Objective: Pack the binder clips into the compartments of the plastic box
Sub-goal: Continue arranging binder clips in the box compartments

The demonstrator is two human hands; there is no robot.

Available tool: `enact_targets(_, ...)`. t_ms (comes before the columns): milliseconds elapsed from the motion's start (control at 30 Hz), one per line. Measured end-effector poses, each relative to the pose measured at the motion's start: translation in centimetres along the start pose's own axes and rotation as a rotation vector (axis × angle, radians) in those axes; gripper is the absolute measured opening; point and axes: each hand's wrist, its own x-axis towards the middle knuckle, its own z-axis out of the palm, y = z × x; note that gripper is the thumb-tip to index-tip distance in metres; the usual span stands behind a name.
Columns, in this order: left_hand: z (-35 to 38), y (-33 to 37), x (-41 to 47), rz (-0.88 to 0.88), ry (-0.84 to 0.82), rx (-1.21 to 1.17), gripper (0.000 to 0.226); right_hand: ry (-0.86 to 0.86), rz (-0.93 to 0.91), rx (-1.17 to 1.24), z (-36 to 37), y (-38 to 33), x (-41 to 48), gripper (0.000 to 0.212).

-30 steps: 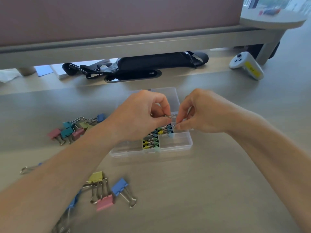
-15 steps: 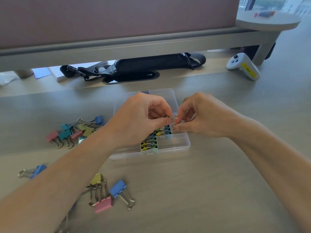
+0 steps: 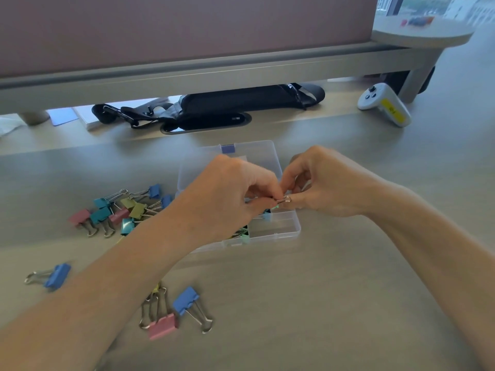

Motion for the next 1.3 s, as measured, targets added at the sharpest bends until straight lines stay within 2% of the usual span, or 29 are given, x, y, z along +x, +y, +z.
enact_targets(133,-0.1,0.1,0.2,0.095,-0.014,0.106,0.011,-0.032,0.013,0.082,-0.1,0.4,0.1,0.013)
enact_targets(367,0.4,0.3,0.5,0.141,-0.035,0.264,0.012,-0.118,0.043,0.132,-0.5,0.7,0.0,0.009)
enact_targets(467,0.6,0.7,0.6,0.081,-0.027,0.319,0.013,-0.152,0.04,0.173,-0.8,0.3,-0.3,0.021)
enact_targets(567,1.0,1.2,1.3,-0.051,-0.015,0.328,0.014,-0.165,0.058,0.206,-1.0,0.1,-0.4,0.033)
enact_targets(767,0.4,3.2,3.2,-0.262,-0.103,0.378,0.017,-0.179,0.059,0.134,-0.7,0.0,-0.1,0.023)
enact_targets(867,0.3,4.3,3.9,-0.302,-0.119,0.435,0.024,-0.16,0.05,0.128,-0.7,-0.1,-0.3,0.026)
enact_targets(1000,0.1,5.9,4.4,-0.364,-0.16,0.467,0.039,-0.123,0.049,0.131,-0.8,-0.5,-0.6,0.017)
enact_targets(1200,-0.1,7.1,4.1,-0.382,-0.14,0.471,0.043,-0.086,0.113,0.154,-0.4,-1.0,-0.6,0.044)
enact_targets(1300,0.0,6.9,4.0,-0.391,-0.113,0.473,0.04,-0.083,0.133,0.182,-0.3,-1.1,-0.7,0.027)
